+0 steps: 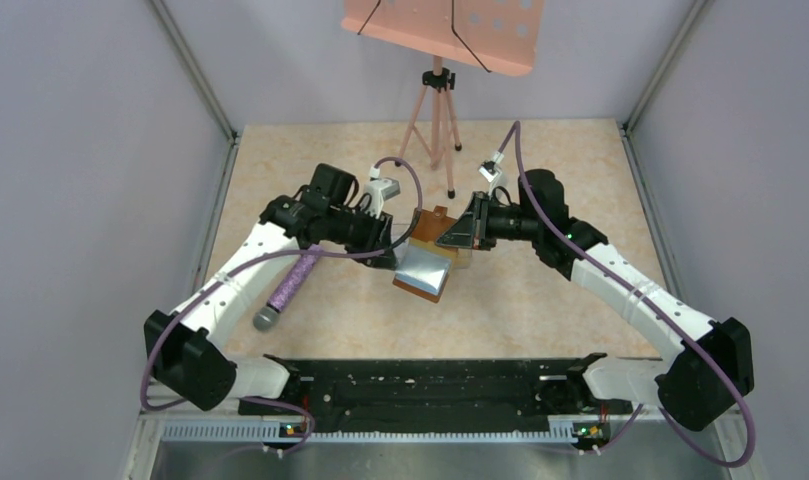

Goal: Put the credit cards into the card holder
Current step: Open the card holder.

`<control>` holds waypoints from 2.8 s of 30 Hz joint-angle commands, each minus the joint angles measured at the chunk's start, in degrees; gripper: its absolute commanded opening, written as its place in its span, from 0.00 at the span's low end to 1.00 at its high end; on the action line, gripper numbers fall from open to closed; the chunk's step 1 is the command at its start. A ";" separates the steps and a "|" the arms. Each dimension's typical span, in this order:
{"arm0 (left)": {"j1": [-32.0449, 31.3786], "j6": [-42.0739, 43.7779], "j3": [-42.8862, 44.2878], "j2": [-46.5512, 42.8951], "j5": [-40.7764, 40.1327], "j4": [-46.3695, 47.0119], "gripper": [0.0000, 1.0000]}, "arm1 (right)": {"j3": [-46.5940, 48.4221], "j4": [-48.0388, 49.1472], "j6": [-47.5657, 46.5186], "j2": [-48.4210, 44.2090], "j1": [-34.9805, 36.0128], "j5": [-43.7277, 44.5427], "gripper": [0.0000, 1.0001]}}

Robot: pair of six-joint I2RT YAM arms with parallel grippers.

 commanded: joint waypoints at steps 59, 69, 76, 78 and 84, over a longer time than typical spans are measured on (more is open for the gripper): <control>6.54 -21.07 -6.88 -2.31 33.82 33.40 0.58 | -4.46 21.34 11.09 -1.92 -0.28 -10.41 0.03; 6.58 -23.99 -7.19 -1.84 31.42 36.00 0.18 | -7.30 24.29 13.95 -2.38 -0.35 -8.83 0.13; 6.63 -24.99 -7.13 -1.87 30.74 36.48 0.00 | -5.82 13.33 8.22 -4.20 -0.78 -4.04 0.39; 6.63 -23.85 -6.94 -1.85 30.16 34.66 0.00 | -4.58 7.27 5.08 -5.33 -2.08 -1.45 0.52; 6.57 -16.59 -5.46 -1.34 27.96 25.12 0.00 | 0.01 -6.80 -4.15 -8.12 -5.83 2.06 0.81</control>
